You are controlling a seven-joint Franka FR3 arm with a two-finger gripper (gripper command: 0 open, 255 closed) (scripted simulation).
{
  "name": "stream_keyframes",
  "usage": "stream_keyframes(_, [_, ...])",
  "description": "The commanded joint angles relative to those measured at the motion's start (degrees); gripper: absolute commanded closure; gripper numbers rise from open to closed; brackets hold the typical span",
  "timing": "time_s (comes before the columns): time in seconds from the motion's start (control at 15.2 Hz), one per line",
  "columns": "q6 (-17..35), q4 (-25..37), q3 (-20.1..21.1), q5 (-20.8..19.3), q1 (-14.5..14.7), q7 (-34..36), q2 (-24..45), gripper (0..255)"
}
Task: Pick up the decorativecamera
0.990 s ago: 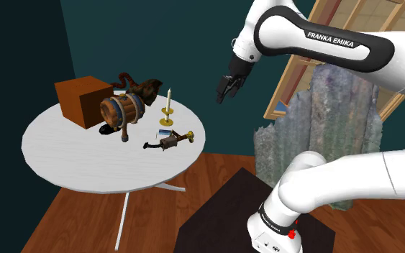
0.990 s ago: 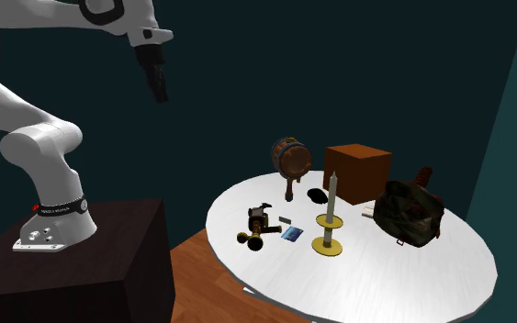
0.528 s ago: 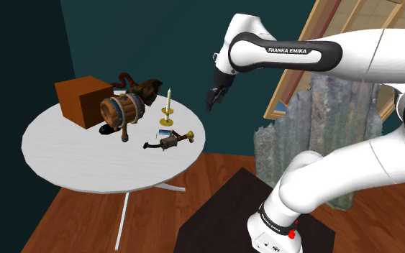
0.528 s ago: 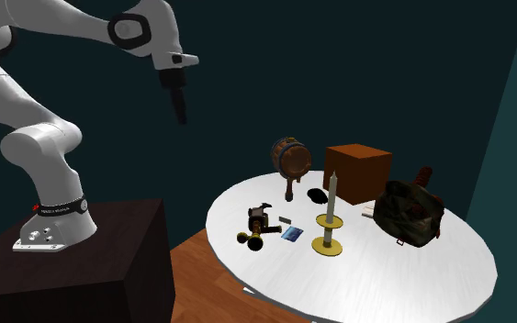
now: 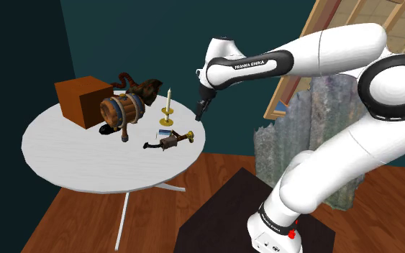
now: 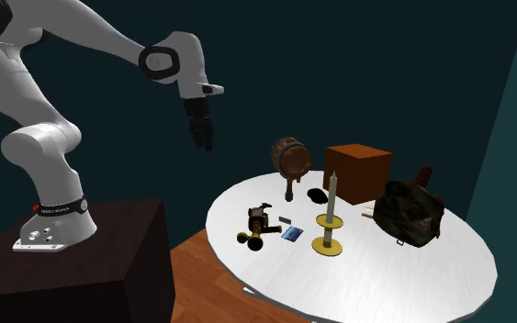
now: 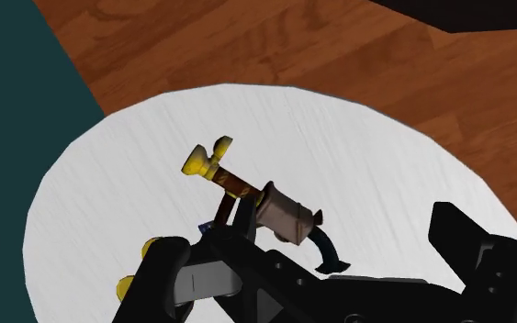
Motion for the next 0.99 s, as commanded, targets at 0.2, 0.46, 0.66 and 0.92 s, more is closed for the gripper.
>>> stream_keyframes(0.2, [6.3, 4.0, -1.0, -1.0, 0.5, -6.0, 11.1, 0])
stream_keyframes(0.46, [10.5, 8.1, -1.2, -1.6, 0.6, -10.3, 20.0, 0])
stream_keyframes(0.66, [13.1, 11.9, -1.1, -2.1, 0.5, -13.3, 26.7, 0])
stream_keyframes(0.92, [15.7, 17.8, -0.7, -3.0, 0.2, -17.0, 35.6, 0])
